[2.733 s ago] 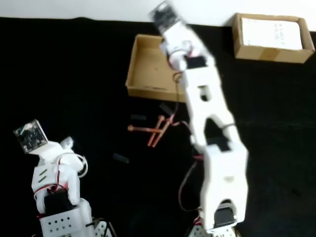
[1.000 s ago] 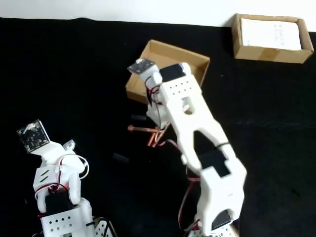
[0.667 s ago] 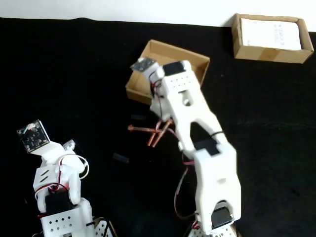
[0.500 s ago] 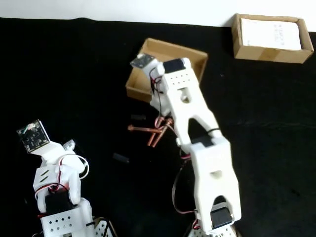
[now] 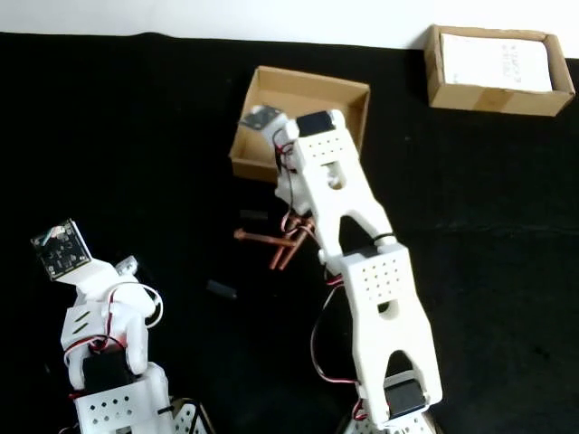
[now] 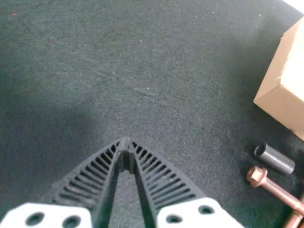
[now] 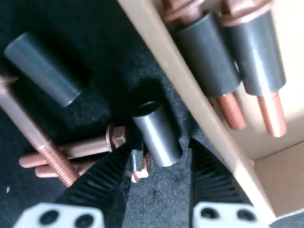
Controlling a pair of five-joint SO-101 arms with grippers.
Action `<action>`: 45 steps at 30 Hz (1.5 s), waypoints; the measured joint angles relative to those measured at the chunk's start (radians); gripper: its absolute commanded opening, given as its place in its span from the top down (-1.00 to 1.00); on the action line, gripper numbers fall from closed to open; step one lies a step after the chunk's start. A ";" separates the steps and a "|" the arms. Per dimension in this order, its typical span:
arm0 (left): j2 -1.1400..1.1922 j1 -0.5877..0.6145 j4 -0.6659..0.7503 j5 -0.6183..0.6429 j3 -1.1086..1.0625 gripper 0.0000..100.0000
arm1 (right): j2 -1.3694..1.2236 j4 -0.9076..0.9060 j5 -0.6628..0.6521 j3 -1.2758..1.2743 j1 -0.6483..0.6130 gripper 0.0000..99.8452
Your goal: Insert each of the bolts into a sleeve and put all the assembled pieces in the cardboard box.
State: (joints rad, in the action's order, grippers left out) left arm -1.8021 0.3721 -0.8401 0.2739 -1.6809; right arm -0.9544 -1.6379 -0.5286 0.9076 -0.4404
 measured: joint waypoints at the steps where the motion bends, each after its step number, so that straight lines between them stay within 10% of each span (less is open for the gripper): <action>1: 0.000 0.000 0.000 0.000 0.000 0.98 | -0.014 0.000 -0.002 0.002 0.000 0.71; 21: 0.000 0.000 0.000 0.000 0.000 0.98 | -0.026 0.012 -0.006 0.106 0.041 0.99; 30: 0.000 -0.003 0.000 0.000 0.000 0.98 | 0.322 -0.115 0.247 0.304 0.103 0.99; 45: 0.000 -0.005 0.000 0.000 0.000 0.98 | 1.346 -0.115 0.477 -0.611 0.204 0.99</action>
State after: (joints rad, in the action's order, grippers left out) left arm -1.8021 0.3675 -0.8401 0.2739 -1.6809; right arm 0.3913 -1.7530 -0.0514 0.2969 -0.2363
